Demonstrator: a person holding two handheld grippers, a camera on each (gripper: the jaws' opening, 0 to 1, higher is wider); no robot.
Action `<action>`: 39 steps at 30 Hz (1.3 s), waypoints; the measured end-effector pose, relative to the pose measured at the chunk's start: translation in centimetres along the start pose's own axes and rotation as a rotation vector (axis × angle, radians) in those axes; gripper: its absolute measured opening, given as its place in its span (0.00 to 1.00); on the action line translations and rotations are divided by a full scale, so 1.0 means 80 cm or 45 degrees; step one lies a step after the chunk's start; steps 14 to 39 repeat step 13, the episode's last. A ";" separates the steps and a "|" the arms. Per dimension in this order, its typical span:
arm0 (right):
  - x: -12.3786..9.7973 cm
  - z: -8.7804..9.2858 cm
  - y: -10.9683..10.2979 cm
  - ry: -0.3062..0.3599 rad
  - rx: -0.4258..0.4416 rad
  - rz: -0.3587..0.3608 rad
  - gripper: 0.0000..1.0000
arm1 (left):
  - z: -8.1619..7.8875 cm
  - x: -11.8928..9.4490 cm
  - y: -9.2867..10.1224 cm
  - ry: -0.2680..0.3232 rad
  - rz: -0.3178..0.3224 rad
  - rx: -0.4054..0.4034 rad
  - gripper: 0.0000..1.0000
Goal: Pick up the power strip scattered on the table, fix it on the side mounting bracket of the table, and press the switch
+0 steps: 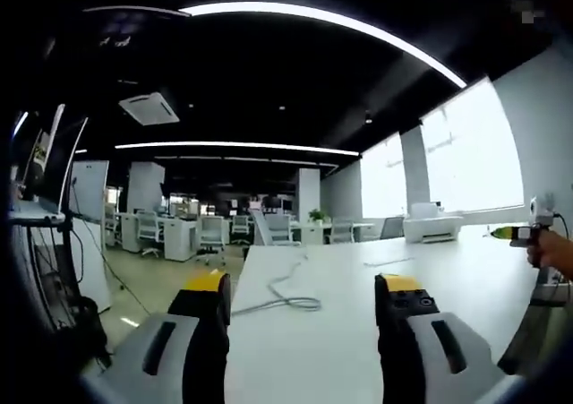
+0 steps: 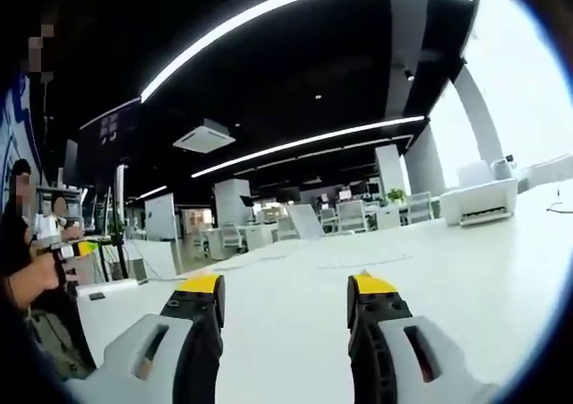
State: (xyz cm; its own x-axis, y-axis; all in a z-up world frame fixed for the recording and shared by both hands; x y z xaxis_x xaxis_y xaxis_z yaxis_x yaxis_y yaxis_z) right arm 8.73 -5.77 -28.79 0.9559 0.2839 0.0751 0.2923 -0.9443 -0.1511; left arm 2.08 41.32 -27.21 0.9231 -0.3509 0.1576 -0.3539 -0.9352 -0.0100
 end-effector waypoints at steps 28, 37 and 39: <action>0.011 -0.009 -0.020 0.005 -0.015 -0.004 0.51 | -0.001 -0.002 -0.011 0.010 0.020 -0.001 0.70; 0.011 -0.009 -0.020 0.005 -0.015 -0.004 0.51 | -0.001 -0.002 -0.011 0.010 0.020 -0.001 0.70; 0.011 -0.009 -0.020 0.005 -0.015 -0.004 0.51 | -0.001 -0.002 -0.011 0.010 0.020 -0.001 0.70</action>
Point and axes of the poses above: the point that each gripper's makers call its tool centre point, and the gripper's own axes: x roughly forward along the fingers, y roughly to its right, z roughly out of its underside, the point moved 3 cm from there along -x, roughly backward along the fingers, and after that the axes turned 12 degrees about z, right-handed, at the moved point
